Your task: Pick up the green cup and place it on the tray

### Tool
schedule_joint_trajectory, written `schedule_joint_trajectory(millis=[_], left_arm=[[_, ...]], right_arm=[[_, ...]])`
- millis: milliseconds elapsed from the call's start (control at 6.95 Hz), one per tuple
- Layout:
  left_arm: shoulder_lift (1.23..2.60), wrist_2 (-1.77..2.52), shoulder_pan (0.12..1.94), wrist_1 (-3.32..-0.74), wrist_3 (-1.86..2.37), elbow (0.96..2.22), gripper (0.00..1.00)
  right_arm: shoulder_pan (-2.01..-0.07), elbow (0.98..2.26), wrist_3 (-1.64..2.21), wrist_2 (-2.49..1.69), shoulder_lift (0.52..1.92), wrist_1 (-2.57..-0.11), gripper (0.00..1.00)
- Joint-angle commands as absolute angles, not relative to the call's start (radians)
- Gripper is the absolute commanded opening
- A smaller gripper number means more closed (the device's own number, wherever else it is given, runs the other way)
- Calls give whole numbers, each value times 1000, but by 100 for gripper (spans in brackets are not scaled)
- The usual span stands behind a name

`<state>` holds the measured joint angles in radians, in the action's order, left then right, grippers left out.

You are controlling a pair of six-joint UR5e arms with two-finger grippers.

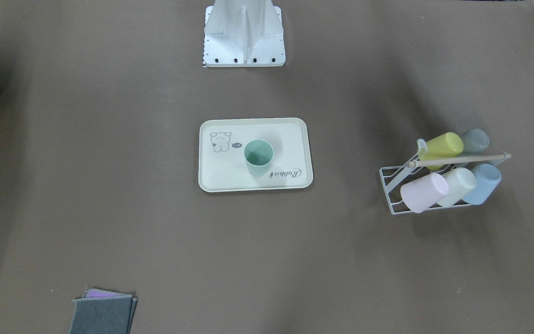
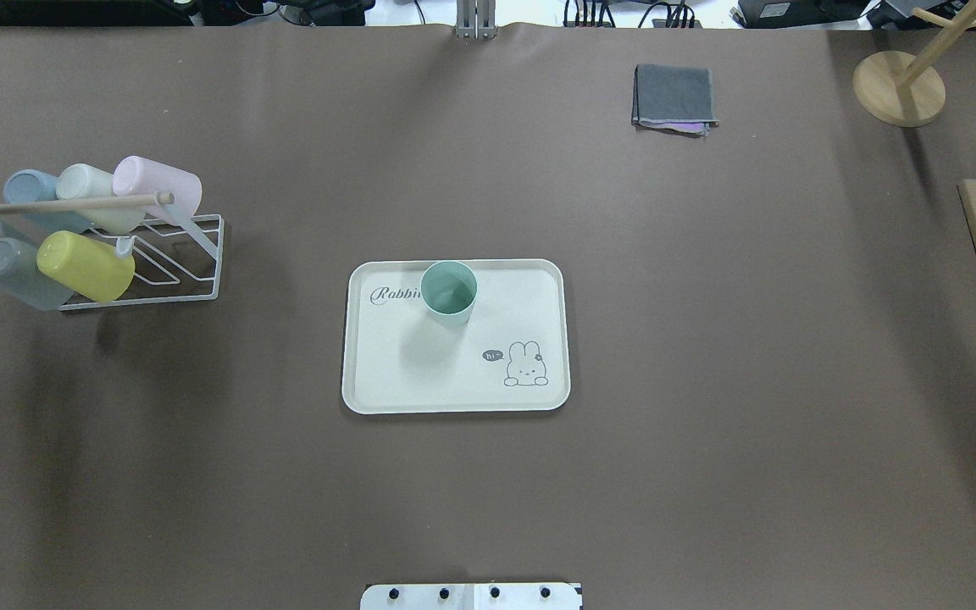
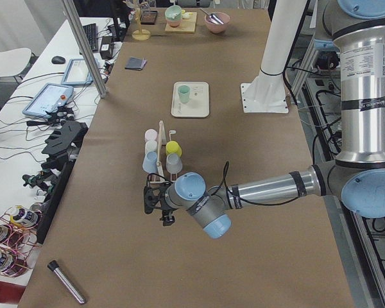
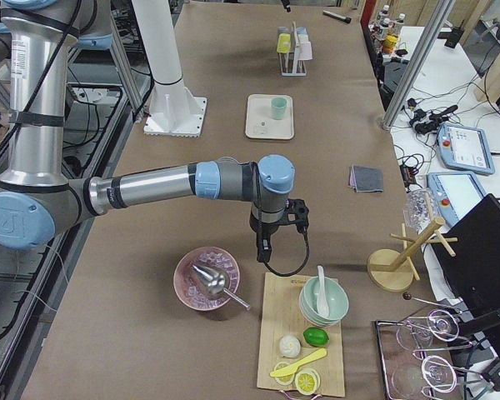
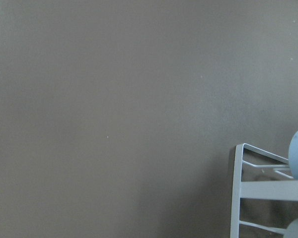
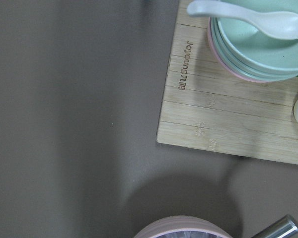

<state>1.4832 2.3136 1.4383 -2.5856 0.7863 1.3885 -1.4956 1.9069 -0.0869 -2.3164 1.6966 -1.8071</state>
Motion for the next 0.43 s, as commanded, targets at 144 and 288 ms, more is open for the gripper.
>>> schedule_joint_trajectory(millis=[144,288], left_arm=[[1589,2454,1552,-2338,615,1387,98],[1609,2488,1561,-2288,611,1388,98]], right_arm=[[-1497,1908,-87,-2316,1695,-1807,100],[-1496,1908,-87,-2316,1695,-1807,100]])
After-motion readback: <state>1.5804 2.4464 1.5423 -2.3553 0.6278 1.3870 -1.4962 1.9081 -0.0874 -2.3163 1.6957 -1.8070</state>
